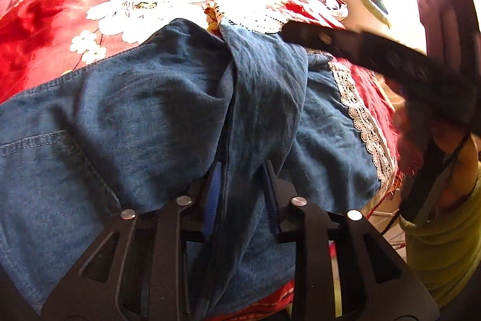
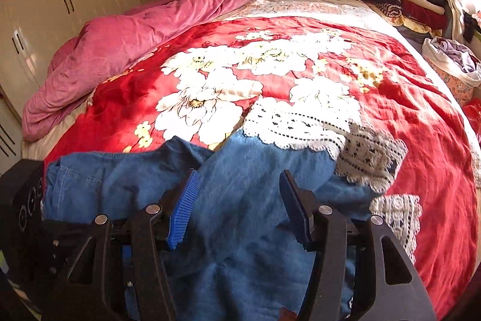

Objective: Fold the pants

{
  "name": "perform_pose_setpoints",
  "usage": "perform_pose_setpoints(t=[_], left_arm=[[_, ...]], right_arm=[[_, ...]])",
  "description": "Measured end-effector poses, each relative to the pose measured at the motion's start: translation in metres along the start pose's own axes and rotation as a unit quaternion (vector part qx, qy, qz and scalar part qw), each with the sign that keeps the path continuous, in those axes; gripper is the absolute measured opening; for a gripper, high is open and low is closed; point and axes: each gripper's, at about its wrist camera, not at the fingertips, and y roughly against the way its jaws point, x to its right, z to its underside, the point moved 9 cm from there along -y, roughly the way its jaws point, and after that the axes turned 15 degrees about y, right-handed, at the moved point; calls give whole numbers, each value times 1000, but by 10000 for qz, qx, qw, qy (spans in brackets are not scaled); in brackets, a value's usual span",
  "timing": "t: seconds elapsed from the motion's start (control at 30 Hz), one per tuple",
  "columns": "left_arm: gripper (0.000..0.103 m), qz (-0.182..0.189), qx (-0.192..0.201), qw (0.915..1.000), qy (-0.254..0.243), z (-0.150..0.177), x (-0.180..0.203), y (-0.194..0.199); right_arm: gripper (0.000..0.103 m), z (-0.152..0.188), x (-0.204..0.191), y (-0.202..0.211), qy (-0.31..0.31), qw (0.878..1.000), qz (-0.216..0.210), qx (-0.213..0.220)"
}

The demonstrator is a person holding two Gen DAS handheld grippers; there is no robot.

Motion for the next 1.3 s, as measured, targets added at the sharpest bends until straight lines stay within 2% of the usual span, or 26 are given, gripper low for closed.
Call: perform_pose_setpoints(t=[0.1, 0.2, 0.33, 0.4, 0.5, 0.57, 0.6, 0.63, 0.73, 0.83, 1.0, 1.17, 1.27, 1.3], left_arm=[[7, 77, 13, 10000, 51, 1, 2, -1], [7, 121, 24, 9999, -41, 5, 6, 0], [7, 107, 60, 9997, -204, 9, 11, 3], [7, 110, 53, 9997, -224, 10, 10, 3], [7, 138, 31, 9997, -218, 11, 9, 5], [7, 156, 22, 9996, -219, 11, 8, 7], [7, 161, 14, 9996, -215, 8, 8, 5], [7, 168, 13, 9996, -220, 8, 8, 5], [8, 182, 23, 9996, -232, 7, 6, 9], [10, 182, 48, 9996, -211, 4, 3, 12], [23, 117, 167, 9995, -236, 0, 0, 20], [36, 91, 249, 9993, -280, 0, -1, 25], [35, -19, 368, 9986, -389, -1, 1, 18], [21, -71, 411, 9982, -440, -1, 3, 17]], right_arm=[[55, -22, -1, -18, 86, 10000, -18, -21], [55, -42, -4, -40, 327, 9993, 90, -135], [55, -51, 6, -79, 400, 9969, 355, -571], [55, -48, 14, -96, 472, 9928, 666, -872], [55, -43, 26, -116, 460, 9879, 893, -1178], [41, -39, 30, -122, 512, 9864, 936, -1253], [23, -38, 31, -122, 596, 9858, 972, -1234], [16, -38, 32, -120, 653, 9864, 949, -1177], [9, -39, 37, -102, 476, 9917, 800, -887], [9, -39, 44, -72, 156, 9962, 664, -535], [7, -29, 63, -11, -482, 9977, 465, 80], [7, -6, 85, 52, -1062, 9912, 469, 635], [7, 15, 97, 79, -1408, 9853, 457, 855], [7, 22, 101, 85, -1497, 9838, 450, 874]])
